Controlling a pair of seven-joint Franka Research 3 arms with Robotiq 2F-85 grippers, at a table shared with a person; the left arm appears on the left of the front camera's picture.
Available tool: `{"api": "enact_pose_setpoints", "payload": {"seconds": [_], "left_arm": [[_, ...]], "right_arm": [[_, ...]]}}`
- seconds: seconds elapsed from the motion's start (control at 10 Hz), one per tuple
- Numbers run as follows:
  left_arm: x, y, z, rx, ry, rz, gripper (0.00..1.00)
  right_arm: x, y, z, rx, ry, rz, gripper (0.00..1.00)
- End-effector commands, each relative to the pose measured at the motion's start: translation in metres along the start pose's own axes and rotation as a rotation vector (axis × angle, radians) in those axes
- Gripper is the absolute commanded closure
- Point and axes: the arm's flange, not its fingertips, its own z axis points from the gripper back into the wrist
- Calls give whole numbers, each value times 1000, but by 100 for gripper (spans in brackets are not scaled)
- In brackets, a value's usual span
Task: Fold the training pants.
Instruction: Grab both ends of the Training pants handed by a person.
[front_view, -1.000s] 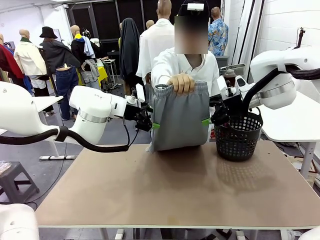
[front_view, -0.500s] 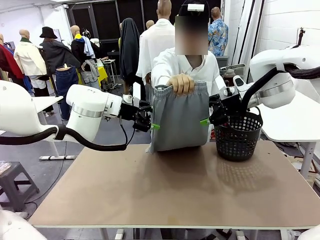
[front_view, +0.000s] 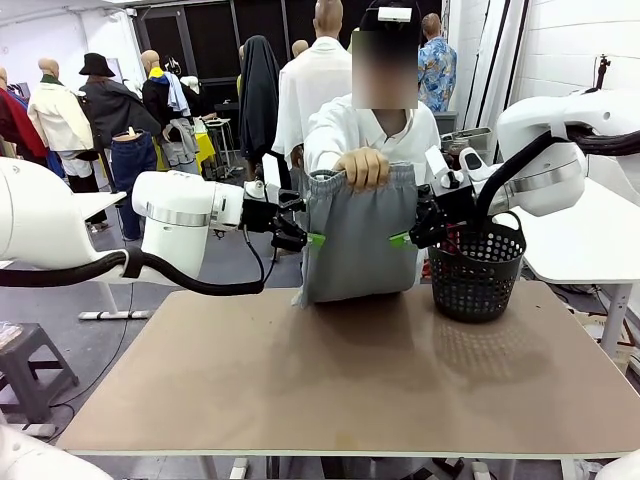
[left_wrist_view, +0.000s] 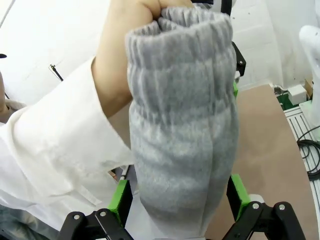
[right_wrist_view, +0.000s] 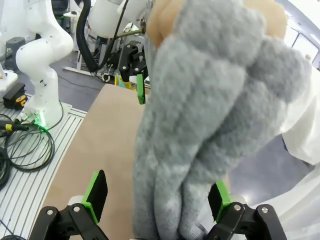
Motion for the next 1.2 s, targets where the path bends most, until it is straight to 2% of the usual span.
{"api": "enact_pose_setpoints", "payload": {"seconds": [0.0,0.4,0.8,1.1], "left_arm": [[0,4,-6,2,-55,-24,0],[15,13,-14,-42,-122,14,0],[21,21,-22,-64,-193,84,0],[20,23,-25,-56,-198,118,0]], "right_arm": [[5,-4,2,-2,-39,14,0],[15,-9,8,4,-94,-10,0],[16,-18,14,-6,-201,-62,0],[13,-24,14,3,-210,-102,0]]}}
